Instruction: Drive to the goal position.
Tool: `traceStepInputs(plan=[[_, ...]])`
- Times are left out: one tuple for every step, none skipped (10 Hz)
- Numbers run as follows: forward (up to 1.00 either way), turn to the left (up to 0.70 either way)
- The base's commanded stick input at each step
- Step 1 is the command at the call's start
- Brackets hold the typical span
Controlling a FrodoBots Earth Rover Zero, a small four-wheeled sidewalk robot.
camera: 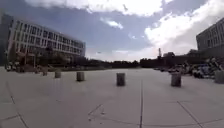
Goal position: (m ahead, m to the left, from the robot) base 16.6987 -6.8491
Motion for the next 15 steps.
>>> traceStepInputs(plan=[[0.5, 0.01], [0.5, 0.01], [0.5, 0.01], [0.5, 0.01], [0.5, 0.01], [0.5, 0.01], [0.5, 0.01], [0.5, 0.01], [0.5, 0.01], [0.5, 0.01], [0.5, 0.01], [0.5, 0.01], [0.5, 0.01], [0.5, 0.01], [0.5, 0.01]])
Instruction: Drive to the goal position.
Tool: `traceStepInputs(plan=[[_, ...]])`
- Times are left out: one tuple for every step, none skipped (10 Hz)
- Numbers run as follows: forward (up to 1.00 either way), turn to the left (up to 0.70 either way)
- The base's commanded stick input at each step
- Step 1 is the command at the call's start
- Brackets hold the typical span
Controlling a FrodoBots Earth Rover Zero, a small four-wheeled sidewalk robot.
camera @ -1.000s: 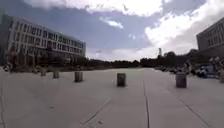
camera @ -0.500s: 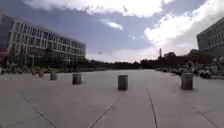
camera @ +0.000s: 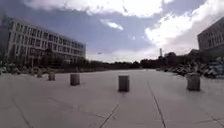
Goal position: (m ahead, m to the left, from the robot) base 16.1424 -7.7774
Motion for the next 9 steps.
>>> traceStepInputs(plan=[[0.5, 0.01], [0.5, 0.01], [0.5, 0.01], [0.5, 0.01], [0.5, 0.01], [0.5, 0.01], [0.5, 0.01], [0.5, 0.01], [0.5, 0.01]])
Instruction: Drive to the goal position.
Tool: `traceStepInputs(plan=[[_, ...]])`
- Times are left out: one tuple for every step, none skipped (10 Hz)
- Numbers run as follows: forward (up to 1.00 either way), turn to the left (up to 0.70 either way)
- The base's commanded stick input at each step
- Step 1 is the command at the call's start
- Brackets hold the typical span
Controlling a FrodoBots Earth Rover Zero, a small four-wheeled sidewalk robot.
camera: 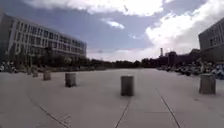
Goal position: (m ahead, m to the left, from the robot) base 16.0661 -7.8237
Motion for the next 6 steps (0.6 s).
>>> traceStepInputs(plan=[[0.5, 0.01], [0.5, 0.01], [0.5, 0.01], [0.5, 0.01], [0.5, 0.01], [0.5, 0.01]])
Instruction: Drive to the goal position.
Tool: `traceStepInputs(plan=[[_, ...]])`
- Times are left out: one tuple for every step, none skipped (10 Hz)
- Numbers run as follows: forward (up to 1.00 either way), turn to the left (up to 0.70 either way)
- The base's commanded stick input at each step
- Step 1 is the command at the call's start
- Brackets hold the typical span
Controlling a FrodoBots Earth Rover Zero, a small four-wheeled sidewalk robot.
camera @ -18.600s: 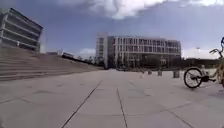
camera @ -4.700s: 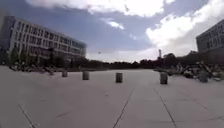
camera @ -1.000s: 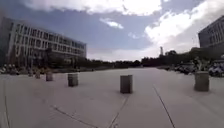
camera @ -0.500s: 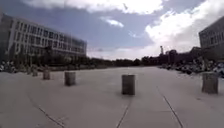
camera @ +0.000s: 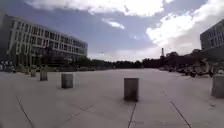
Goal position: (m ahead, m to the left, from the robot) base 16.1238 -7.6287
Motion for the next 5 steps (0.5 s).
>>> traceStepInputs(plan=[[0.5, 0.01], [0.5, 0.01], [0.5, 0.01], [0.5, 0.01], [0.5, 0.01]])
